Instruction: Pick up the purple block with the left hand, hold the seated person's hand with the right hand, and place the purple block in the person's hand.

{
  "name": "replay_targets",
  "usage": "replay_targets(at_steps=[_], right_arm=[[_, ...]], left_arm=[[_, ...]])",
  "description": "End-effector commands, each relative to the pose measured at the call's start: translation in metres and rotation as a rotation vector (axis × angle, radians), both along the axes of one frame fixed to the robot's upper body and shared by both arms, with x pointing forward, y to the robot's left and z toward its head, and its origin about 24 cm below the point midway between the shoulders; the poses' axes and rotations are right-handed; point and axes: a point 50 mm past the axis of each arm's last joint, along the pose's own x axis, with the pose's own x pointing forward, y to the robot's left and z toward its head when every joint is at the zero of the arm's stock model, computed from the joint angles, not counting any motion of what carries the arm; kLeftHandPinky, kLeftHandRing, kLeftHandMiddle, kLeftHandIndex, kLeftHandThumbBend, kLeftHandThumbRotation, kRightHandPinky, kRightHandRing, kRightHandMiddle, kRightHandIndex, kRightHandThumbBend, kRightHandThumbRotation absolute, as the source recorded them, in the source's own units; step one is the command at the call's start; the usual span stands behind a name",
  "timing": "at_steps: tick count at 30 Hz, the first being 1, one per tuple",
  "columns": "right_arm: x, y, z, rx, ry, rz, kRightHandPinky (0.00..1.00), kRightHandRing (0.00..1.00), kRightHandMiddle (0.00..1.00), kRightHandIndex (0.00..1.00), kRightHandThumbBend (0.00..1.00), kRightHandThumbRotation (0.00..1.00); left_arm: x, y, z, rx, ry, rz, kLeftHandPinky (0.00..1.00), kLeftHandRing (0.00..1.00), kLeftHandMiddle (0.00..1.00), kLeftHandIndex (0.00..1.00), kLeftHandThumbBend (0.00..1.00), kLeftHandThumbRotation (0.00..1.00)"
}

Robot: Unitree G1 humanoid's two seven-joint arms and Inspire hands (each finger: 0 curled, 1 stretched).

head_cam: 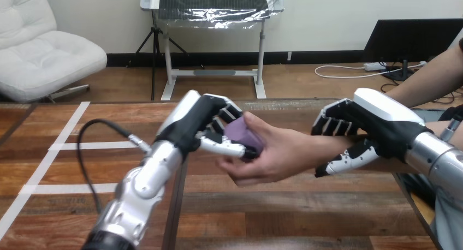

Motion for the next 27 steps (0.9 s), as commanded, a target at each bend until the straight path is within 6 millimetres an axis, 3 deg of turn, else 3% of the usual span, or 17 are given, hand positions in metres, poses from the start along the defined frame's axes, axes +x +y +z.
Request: replay_targets(at_steps=[1, 13, 27], right_arm=[[-0.005, 0.013, -0.017, 0.056, 0.058, 0.035, 0.43, 0.49, 0.53, 0.56, 0.79, 0.18], [-0.008, 0.016, -0.015, 0.069, 0.04, 0.039, 0.43, 0.49, 0.53, 0.55, 0.79, 0.18], [-0.011, 0.016, -0.014, 0.068, 0.036, 0.036, 0.43, 0.49, 0.53, 0.55, 0.79, 0.19]], left_arm=[[0.017, -0.019, 0.033, 0.008, -0.112, -0.049, 0.26, 0.32, 0.4, 0.47, 0.58, 0.0], [0.019, -0.041, 0.03, 0.045, -0.086, -0.107, 0.21, 0.29, 0.38, 0.47, 0.6, 0.0], [0.015, -0.045, 0.022, 0.075, -0.065, -0.132, 0.23, 0.31, 0.4, 0.48, 0.62, 0.0]])
